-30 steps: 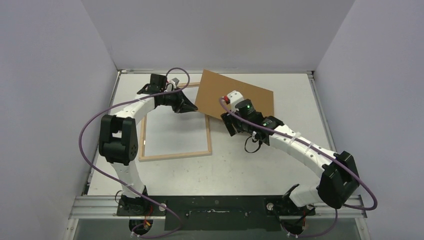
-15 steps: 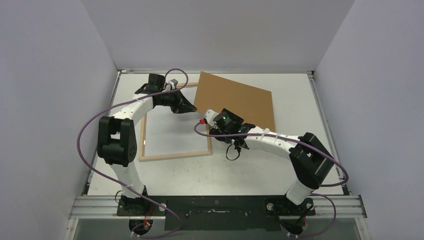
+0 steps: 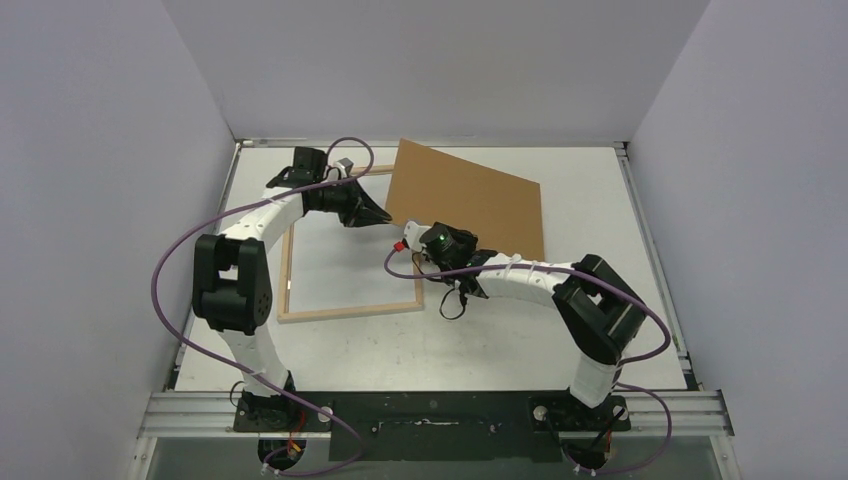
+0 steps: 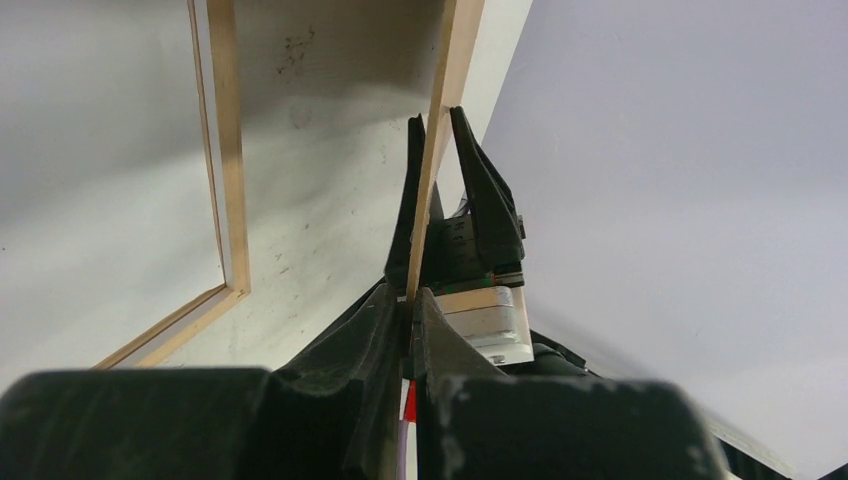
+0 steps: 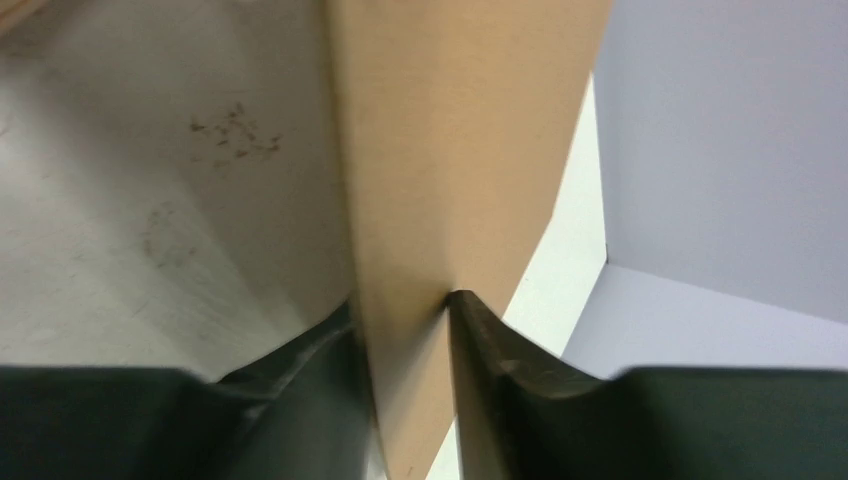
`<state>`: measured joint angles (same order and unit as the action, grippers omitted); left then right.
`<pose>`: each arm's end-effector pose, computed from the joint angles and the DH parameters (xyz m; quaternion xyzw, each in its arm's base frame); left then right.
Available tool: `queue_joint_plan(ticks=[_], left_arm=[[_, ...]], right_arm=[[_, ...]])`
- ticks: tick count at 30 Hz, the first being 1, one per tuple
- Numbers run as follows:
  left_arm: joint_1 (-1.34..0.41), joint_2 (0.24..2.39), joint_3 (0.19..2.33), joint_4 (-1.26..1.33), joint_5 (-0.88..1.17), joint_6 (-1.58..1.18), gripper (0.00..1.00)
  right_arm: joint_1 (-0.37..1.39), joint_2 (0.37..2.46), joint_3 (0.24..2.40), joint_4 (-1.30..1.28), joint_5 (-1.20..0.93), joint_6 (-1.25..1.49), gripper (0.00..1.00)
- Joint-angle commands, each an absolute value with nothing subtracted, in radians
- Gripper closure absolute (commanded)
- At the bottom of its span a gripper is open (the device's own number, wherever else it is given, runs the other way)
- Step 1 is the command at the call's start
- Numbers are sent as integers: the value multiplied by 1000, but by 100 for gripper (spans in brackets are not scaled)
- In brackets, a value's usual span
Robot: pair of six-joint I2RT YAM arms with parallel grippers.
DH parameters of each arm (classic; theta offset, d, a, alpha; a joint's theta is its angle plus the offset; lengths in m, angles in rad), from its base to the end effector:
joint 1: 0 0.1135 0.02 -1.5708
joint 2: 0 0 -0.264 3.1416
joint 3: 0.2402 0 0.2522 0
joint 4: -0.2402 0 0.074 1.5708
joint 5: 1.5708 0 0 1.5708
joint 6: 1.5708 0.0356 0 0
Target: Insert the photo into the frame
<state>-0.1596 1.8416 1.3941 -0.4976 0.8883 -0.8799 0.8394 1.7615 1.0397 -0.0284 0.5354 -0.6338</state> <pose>0.3845 -0.0899 0.2378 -0.1790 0.8506 -0.4929 0.0382 0.2607 0.2633 0.1846 -0.5159 0.7260 -0.2018 0.4075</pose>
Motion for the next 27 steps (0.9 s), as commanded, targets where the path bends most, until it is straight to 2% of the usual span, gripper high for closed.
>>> queue_joint_plan(ticks=[1,4,5,6,12,15,19,27], left_arm=[[-144,1777,1451,-511,929,-888,100],[-140,1772,1466,-524,930,-877,100],[-137,1771,1473,-530,931,-874,94],[-136,1770,1480,-534,930,-870,82],[-108,1725,1519,-457,919,-869,35],[-79,1686,1529,-357,918,-903,21],[-17,1651,1545,-294,912,-927,14],[87,1563,1519,-375,795,-816,13]], right_arm=[[844,1743,1057,74,591,-677,77],[845,1725,1057,89,596,-682,92],[845,1716,1055,96,600,-685,97],[845,1708,1055,102,602,-688,100],[840,1648,1052,136,600,-693,100],[827,1615,1064,124,567,-666,100],[786,1577,1111,78,491,-569,100],[661,1517,1304,-62,357,-270,100]])
